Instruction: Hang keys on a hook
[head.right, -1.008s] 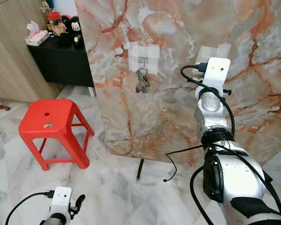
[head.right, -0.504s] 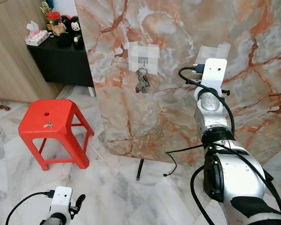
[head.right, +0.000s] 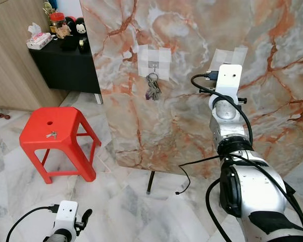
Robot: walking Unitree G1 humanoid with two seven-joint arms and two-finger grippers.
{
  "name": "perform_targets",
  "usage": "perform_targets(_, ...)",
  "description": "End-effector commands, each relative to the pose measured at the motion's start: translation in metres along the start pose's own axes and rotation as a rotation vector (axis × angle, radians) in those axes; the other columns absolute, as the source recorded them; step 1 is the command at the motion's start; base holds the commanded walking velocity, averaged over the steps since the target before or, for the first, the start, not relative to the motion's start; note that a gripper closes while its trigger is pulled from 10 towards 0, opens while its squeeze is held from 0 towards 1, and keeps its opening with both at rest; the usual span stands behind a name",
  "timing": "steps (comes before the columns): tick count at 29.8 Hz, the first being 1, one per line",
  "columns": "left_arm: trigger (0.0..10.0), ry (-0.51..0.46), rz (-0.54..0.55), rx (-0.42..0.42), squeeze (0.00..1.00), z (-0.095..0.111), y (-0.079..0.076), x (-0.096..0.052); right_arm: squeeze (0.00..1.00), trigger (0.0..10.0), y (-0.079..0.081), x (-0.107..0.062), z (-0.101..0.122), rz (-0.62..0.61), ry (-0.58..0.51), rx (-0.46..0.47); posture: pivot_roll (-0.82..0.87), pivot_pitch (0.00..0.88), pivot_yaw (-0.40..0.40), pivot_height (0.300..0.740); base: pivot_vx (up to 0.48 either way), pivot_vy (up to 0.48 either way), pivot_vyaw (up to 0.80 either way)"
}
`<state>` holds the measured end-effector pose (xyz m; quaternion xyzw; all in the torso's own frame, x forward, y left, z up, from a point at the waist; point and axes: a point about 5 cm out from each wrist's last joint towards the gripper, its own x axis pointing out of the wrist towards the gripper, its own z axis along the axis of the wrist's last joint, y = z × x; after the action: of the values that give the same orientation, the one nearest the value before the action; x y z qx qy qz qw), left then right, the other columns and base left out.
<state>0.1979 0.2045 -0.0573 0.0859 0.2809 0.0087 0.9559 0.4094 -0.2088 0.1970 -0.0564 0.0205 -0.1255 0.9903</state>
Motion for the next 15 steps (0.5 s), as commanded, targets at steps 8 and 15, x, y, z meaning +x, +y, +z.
perform_targets(8, 10.0, 0.029, -0.009, 0.021, 0.00, -0.0060, 0.0013, -0.0024, 0.00, 10.0, 0.0023, 0.0013, 0.0048, 0.010, 0.003, -0.019, 0.01, 0.057, -0.023, 0.740, 0.000, 0.000, 0.00)
perform_targets(15, 10.0, 0.032, -0.009, 0.022, 0.00, -0.0067, 0.0013, -0.0027, 0.00, 10.0, 0.0017, 0.0015, 0.0086, 0.002, -0.021, -0.008, 0.01, 0.060, -0.023, 0.740, 0.000, 0.000, 0.00)
